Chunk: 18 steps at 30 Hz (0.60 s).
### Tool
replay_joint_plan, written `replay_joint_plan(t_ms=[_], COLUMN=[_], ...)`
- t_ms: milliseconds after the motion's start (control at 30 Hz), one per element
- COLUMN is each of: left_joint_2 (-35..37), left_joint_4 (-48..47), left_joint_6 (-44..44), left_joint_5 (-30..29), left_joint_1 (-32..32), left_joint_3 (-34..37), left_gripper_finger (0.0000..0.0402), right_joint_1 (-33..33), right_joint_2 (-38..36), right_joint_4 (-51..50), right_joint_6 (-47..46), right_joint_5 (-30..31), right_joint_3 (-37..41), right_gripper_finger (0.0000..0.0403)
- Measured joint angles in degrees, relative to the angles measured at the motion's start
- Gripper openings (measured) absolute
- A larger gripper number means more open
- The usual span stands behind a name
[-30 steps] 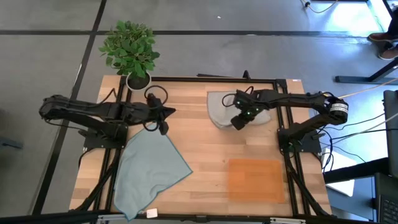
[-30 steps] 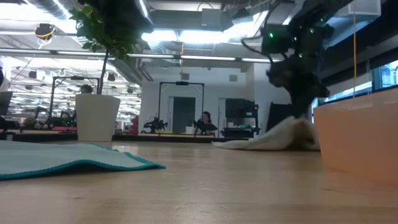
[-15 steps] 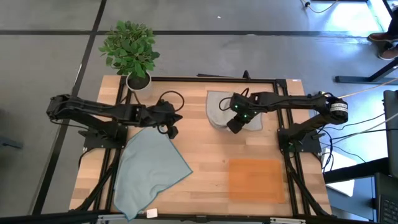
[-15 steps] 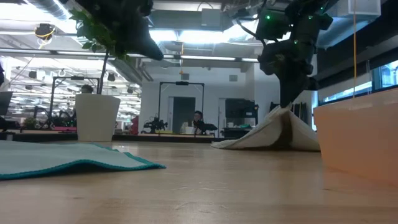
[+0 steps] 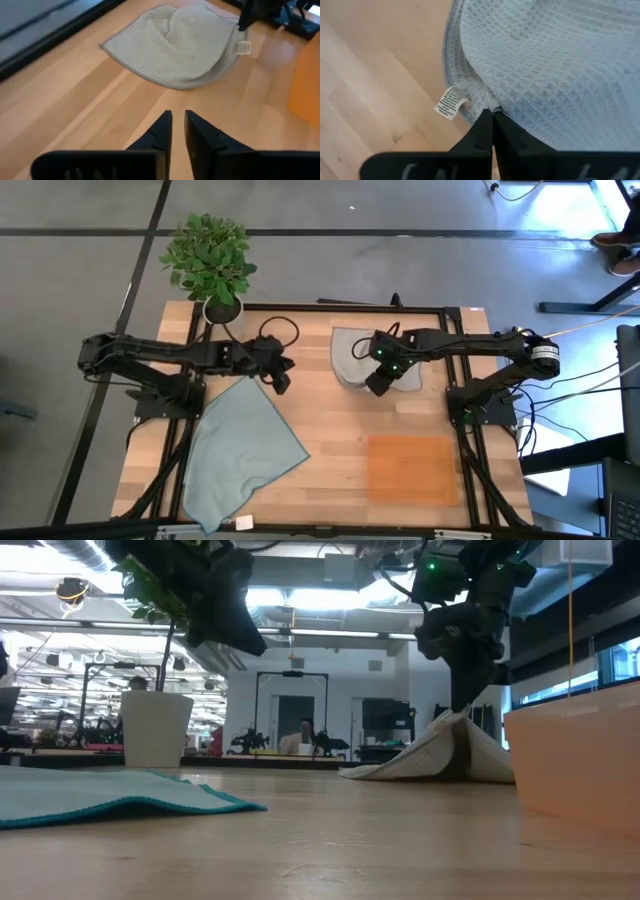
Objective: Roll microfiber towels into tight, uniform cylinder then place into a basket
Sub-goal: Roll the gray microfiber towel
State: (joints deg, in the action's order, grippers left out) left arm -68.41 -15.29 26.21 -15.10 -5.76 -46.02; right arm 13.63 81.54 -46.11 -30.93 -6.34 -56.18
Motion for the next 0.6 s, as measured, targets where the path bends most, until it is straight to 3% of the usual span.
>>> replay_joint_plan(t_ms=[300,600], left_joint_2=[-7.5,-18.5], left_joint_4=[7.3,24.0], left_joint_6=[0.3,-1.0], left_joint_5=[4.9,4.8], left_joint_1=[-0.7,-2.7], left_joint_3=[0.0,0.0], left_gripper_finger=[0.0054,0.0054], right_joint_1=[-3.0,-5.8], right_joint_2=[0.0,0.0], right_joint_4=[-4.1,-6.6], right_joint_6=[17.8,21.1], right_joint_5=[-3.0,-3.3], right_joint_3=[0.0,0.0], right_gripper_finger=[0.0005,0.0005])
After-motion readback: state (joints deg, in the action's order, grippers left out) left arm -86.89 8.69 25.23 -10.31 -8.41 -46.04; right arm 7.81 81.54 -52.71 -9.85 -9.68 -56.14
